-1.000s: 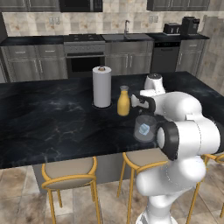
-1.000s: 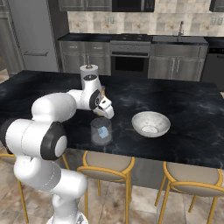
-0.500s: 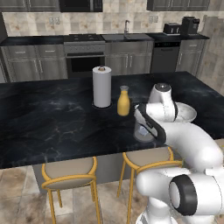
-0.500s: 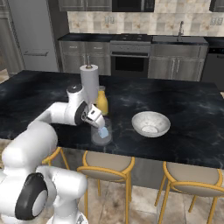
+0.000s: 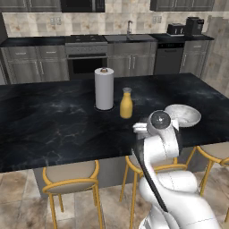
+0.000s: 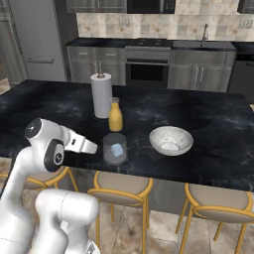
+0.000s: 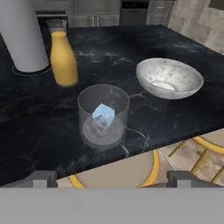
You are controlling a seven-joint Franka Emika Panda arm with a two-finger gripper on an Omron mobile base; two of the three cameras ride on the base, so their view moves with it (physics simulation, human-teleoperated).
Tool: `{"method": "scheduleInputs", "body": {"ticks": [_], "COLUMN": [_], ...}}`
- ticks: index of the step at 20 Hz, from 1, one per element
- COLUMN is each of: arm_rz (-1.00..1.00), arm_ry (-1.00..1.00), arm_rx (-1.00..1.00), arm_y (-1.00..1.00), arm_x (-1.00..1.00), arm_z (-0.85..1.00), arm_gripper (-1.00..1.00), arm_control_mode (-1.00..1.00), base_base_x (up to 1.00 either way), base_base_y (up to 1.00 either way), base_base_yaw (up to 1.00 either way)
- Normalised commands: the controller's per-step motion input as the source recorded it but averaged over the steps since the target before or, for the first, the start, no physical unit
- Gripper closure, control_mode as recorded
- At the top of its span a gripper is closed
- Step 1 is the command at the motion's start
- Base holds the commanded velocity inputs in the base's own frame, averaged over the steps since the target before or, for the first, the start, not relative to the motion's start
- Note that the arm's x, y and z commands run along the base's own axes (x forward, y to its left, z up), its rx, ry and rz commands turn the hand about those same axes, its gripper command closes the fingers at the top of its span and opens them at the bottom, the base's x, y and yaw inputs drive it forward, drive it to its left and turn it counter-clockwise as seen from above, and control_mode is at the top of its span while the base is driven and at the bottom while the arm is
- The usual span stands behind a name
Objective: There are two ice cubes in the ice bowl. Place both ice cubes in the glass cup.
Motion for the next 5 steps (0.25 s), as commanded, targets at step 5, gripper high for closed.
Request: {"method": "scheduleInputs", "body": {"ticks": [5], "arm_rz": [0.07], "arm_ry": [-0.76], "arm_rx": [-0.29], "arm_y": [0.51], "arm_x": [-0.95], "arm_z": [0.83], "arm_gripper": [-1.00], "arm_control_mode": [-1.00], "base_base_x": [0.00], "base_base_y": [0.00], "base_base_yaw": [0.00]}}
